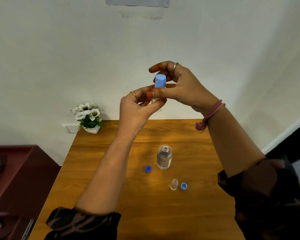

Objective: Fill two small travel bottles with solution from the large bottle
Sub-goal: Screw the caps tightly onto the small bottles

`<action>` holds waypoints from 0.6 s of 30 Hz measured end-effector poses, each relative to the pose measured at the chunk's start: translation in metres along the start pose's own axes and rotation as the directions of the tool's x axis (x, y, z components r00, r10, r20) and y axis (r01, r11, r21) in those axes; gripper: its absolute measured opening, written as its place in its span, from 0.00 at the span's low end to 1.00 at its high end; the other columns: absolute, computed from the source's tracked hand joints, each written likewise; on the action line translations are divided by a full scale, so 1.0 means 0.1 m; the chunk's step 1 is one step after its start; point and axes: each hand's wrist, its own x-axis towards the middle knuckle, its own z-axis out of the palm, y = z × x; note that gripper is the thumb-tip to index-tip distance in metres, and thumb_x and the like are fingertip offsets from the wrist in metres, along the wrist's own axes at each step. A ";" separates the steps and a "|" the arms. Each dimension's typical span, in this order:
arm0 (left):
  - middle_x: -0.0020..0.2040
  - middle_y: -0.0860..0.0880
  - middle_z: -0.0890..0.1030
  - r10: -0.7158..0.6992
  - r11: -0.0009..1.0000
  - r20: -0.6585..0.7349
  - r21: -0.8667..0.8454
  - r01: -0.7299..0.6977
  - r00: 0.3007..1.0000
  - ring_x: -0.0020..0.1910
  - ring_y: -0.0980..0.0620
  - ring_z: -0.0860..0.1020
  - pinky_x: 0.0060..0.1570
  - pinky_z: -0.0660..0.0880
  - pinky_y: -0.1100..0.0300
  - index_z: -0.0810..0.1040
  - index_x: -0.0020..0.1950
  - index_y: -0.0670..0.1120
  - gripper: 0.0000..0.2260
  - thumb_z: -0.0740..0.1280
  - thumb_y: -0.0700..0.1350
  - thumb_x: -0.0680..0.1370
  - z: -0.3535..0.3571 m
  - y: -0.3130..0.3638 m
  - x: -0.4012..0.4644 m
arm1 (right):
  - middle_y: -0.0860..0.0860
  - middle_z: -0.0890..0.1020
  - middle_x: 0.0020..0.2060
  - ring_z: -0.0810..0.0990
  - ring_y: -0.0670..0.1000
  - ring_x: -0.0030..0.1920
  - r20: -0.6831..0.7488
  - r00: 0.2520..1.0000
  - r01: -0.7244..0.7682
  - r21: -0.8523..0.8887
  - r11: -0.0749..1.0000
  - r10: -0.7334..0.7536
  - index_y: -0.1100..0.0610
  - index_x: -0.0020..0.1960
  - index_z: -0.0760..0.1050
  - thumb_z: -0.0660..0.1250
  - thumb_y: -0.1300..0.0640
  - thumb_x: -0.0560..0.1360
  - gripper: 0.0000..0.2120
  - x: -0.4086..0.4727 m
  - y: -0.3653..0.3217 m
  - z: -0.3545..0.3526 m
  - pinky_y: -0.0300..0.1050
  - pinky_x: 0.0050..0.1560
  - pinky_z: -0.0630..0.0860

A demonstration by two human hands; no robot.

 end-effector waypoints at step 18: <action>0.44 0.57 0.83 0.036 0.999 -0.059 0.041 -0.033 0.998 0.43 0.67 0.79 0.49 0.79 0.67 0.82 0.59 0.45 0.18 0.77 0.42 0.69 -0.08 -0.10 -0.03 | 0.51 0.84 0.50 0.83 0.45 0.53 -0.039 0.999 -0.005 0.238 0.971 0.014 0.55 0.60 0.77 0.72 0.64 0.70 0.19 -0.05 0.12 0.10 0.38 0.54 0.78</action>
